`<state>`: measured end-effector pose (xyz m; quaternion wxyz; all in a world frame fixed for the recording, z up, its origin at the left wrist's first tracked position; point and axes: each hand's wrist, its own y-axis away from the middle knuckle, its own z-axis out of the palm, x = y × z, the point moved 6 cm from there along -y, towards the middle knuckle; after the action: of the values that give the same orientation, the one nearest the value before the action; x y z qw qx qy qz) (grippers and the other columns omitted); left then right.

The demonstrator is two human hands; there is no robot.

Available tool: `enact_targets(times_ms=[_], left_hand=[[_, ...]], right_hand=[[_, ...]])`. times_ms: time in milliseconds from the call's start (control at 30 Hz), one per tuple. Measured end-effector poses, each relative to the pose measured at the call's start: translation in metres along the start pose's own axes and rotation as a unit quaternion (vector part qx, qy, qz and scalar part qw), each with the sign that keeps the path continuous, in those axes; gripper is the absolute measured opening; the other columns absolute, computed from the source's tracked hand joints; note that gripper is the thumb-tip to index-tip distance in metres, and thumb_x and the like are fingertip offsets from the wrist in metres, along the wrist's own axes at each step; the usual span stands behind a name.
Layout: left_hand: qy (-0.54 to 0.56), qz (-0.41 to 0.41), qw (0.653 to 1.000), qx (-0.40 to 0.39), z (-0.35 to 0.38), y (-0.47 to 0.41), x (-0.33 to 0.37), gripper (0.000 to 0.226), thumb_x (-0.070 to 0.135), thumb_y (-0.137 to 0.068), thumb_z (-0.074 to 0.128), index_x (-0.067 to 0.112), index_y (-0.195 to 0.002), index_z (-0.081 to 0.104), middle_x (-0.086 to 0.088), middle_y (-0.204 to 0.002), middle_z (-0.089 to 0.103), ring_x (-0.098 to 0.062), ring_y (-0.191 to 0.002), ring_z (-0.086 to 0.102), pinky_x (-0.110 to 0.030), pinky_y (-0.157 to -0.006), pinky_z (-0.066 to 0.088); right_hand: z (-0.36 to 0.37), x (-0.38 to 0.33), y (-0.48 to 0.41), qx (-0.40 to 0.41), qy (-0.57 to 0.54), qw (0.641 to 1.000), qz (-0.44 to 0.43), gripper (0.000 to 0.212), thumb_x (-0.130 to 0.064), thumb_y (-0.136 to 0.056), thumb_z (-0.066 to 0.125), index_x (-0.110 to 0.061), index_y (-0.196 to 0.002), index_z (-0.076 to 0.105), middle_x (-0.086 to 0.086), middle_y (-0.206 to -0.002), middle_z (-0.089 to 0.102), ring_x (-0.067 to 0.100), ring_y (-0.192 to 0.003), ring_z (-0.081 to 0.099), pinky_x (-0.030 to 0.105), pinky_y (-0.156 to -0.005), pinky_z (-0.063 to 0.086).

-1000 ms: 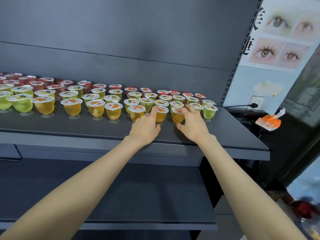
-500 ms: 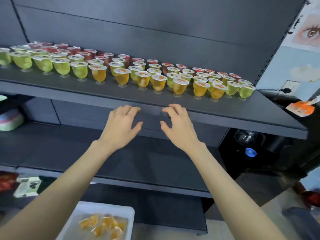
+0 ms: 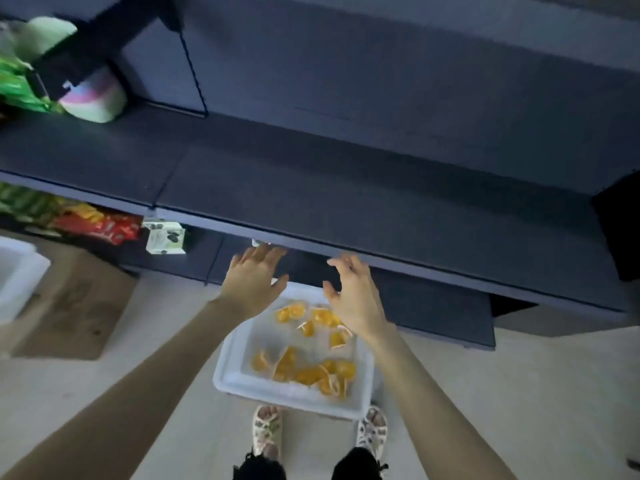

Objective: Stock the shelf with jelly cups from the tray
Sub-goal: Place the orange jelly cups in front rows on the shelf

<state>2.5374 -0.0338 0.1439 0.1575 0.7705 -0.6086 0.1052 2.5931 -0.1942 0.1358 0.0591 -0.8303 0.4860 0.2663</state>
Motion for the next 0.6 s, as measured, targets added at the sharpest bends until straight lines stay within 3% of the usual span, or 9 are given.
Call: enact_targets(times_ms=[133, 267, 600], left_hand=[[-0.027, -0.035, 0.991, -0.128, 0.085, 0.006, -0.061, 0.049, 0.034, -0.095, 0.046, 0.018, -0.14, 0.036, -0.005, -0.141, 0.041, -0.025, -0.128, 0.039, -0.037, -0.106, 0.027], [0.001, -0.06, 0.976, -0.208, 0.173, 0.012, -0.104, 0.048, 0.033, -0.096, 0.044, 0.018, -0.141, 0.034, -0.004, -0.143, 0.04, -0.023, -0.128, 0.041, -0.037, -0.107, 0.028], [0.099, -0.154, 0.937, -0.296, 0.371, 0.043, -0.178, 0.048, 0.033, -0.092, 0.054, 0.014, -0.134, 0.042, -0.007, -0.135, 0.046, -0.027, -0.121, 0.047, -0.041, -0.1, 0.039]], right_hand=[[0.1, 0.029, -0.013, -0.075, -0.024, 0.994, 0.071, 0.037, -0.021, -0.094, 0.054, -0.012, -0.13, 0.05, 0.006, -0.137, 0.043, 0.025, -0.126, 0.04, 0.033, -0.098, 0.04], [0.194, 0.07, -0.012, -0.147, -0.04, 0.979, 0.137, 0.044, -0.023, -0.092, 0.054, -0.013, -0.134, 0.045, 0.008, -0.138, 0.044, 0.028, -0.129, 0.039, 0.037, -0.103, 0.039], [0.377, 0.156, 0.001, -0.235, -0.084, 0.945, 0.212, 0.045, -0.023, -0.088, 0.063, -0.007, -0.129, 0.052, 0.013, -0.13, 0.051, 0.028, -0.121, 0.048, 0.034, -0.103, 0.037]])
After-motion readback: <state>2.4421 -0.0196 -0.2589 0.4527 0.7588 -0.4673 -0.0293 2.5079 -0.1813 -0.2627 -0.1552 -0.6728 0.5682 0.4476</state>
